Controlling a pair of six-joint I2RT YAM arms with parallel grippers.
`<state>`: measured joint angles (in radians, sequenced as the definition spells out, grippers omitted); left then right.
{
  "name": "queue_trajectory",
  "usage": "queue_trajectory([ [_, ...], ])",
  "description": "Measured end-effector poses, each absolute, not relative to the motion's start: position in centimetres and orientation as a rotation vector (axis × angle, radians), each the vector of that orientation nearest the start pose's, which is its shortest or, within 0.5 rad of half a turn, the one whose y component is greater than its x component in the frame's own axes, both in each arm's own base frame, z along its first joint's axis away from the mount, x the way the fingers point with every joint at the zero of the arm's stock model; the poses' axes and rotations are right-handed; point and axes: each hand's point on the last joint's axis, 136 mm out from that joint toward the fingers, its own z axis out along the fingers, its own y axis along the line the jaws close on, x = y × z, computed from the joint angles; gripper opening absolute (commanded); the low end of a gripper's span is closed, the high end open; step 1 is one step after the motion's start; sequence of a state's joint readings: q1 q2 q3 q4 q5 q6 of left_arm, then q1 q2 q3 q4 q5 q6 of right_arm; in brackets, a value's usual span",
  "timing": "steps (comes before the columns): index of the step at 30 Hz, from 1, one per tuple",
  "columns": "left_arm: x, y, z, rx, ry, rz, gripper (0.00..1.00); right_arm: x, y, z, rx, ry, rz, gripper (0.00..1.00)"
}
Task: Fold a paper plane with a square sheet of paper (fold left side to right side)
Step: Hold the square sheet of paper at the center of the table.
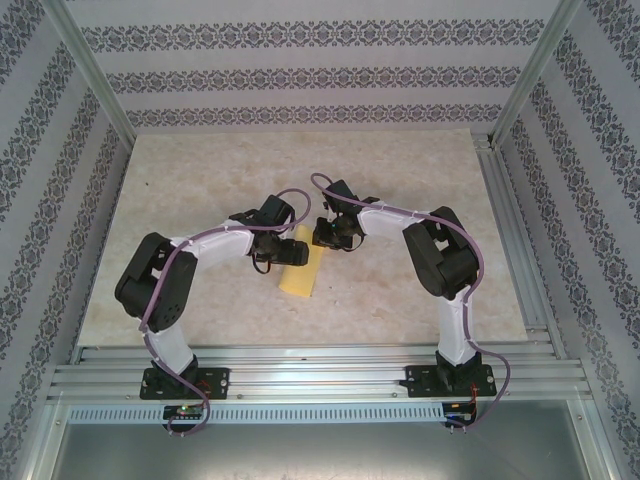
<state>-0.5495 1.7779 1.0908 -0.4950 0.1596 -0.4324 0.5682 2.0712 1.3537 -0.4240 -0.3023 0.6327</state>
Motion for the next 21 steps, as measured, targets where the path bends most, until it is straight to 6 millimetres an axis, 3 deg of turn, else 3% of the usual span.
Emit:
queue_trajectory([
  [8, 31.9, -22.4, 2.4, 0.198, 2.853, -0.443, 0.76, 36.9, 29.5, 1.3, -0.006, 2.874, 0.698, 0.17],
  [21, 32.0, -22.3, 2.1, 0.193, 2.837, -0.442, 0.75, 36.9, 29.6, 1.3, -0.014, 2.874, 0.685, 0.18],
])
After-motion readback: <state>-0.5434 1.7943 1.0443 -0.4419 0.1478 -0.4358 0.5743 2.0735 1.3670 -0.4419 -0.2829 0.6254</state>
